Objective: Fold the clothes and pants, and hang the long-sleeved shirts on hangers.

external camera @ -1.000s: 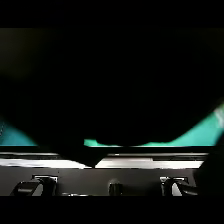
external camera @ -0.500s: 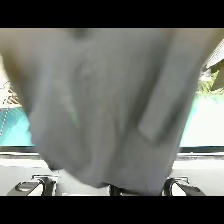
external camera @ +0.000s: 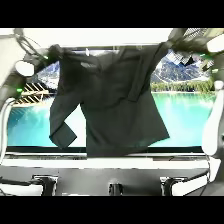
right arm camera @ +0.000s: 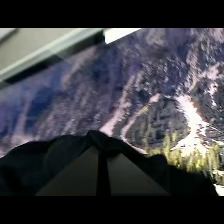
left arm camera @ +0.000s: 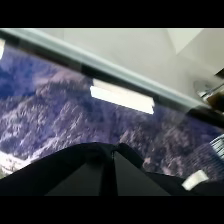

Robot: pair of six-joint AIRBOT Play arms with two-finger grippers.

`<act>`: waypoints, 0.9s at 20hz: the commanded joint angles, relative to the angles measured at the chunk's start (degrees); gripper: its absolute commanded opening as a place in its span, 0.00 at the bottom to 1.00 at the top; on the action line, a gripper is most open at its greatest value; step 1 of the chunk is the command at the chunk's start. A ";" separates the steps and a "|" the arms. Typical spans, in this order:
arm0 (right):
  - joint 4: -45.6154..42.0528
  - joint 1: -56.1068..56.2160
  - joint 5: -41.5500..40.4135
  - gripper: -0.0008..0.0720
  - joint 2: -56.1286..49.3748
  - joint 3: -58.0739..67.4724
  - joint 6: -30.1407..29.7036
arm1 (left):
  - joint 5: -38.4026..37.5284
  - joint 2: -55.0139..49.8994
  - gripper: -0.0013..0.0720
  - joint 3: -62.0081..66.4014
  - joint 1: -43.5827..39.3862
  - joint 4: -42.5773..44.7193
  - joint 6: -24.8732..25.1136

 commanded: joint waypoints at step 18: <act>-4.13 -24.09 38.12 0.87 -3.69 -21.86 -13.33 | -34.69 18.60 0.96 -33.83 11.19 -3.58 -0.46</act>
